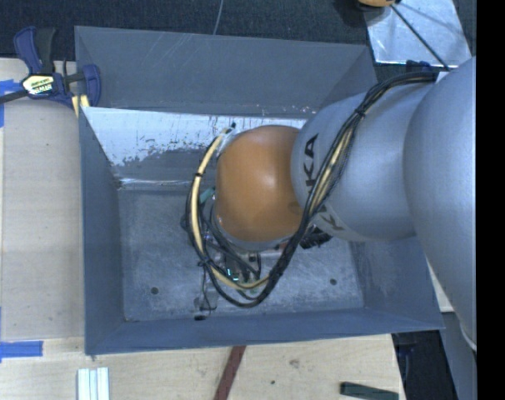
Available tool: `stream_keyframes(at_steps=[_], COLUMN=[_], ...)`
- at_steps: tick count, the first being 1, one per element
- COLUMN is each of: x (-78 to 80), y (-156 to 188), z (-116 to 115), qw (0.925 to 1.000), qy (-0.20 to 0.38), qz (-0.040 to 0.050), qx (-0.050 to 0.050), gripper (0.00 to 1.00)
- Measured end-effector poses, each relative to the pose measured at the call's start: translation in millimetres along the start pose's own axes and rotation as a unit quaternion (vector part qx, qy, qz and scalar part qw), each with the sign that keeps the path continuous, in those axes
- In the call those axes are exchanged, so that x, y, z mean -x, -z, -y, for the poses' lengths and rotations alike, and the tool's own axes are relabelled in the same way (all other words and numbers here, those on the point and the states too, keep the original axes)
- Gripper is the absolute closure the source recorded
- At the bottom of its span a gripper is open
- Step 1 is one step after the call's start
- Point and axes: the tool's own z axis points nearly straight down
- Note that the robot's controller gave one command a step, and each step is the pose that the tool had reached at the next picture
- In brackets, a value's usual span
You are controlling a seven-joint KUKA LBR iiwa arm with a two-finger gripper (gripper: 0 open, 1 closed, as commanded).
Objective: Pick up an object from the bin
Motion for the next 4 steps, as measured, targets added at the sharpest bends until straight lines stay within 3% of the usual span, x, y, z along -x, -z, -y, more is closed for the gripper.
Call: stream_keyframes(at_steps=[1, 2, 3, 4], x=[2.1, 6.2, 6.5, 6.0], y=[3, -26, -68, -69], z=[0, 39, 74, 75], qw=[1.0, 0.9999, 0.9956, 0.9956], qy=[-0.001, 0.01, 0.094, 0.094], qz=[0.0036, 0.0062, 0.0058, 0.0049], qx=[0.001, 0.002, 0.001, 0.001], gripper=[0.0, 0.0, 1.0, 0.0])
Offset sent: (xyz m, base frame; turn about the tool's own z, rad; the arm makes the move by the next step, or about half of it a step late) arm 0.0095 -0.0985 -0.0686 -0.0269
